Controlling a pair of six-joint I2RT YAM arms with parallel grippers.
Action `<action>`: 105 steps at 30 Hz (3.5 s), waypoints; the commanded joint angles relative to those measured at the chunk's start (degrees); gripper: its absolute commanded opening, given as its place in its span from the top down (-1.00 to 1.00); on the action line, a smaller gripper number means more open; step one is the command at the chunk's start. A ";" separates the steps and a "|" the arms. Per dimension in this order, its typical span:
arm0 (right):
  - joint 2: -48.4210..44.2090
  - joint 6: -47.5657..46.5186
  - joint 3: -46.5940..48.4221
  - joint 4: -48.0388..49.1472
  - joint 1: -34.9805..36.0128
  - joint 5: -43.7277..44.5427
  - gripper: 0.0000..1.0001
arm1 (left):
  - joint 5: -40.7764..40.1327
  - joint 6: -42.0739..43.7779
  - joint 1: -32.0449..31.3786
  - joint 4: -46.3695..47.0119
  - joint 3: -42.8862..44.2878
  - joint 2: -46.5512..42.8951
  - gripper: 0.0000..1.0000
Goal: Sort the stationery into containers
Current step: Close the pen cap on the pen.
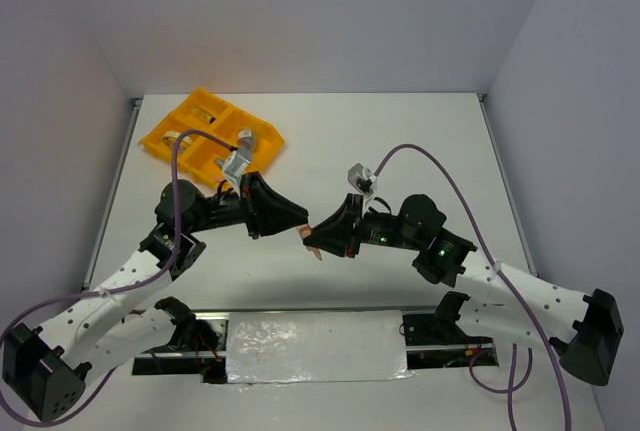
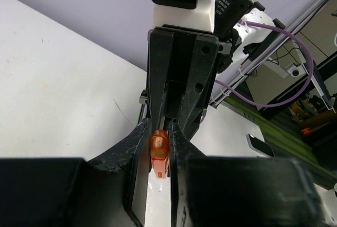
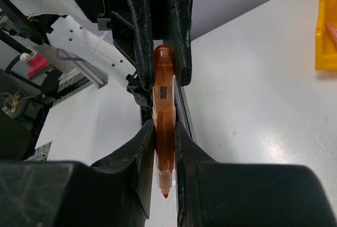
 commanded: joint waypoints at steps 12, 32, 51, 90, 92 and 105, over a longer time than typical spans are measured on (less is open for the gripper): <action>-2.12 0.52 -4.30 1.51 0.15 -1.48 0.19 | -4.59 1.49 0.25 3.92 4.28 -1.42 1.00; -9.40 -2.73 -7.63 -5.26 -0.72 5.83 -0.54 | -12.59 7.99 0.25 -10.12 6.65 -4.76 1.00; -14.25 -3.78 -10.01 4.40 -1.34 5.12 -0.53 | -2.14 -1.68 0.34 0.32 4.98 -2.74 1.00; -1.95 -8.01 -3.77 14.33 -1.07 -10.79 0.44 | 3.67 -0.62 0.34 0.93 5.33 -1.59 1.00; -1.94 -7.04 -3.78 14.25 -1.07 -10.01 1.00 | 3.32 -0.27 0.34 0.23 5.07 -1.77 1.00; -2.74 4.65 -2.72 8.54 -0.99 0.28 1.00 | -0.20 5.97 0.34 -4.52 4.19 -3.70 1.00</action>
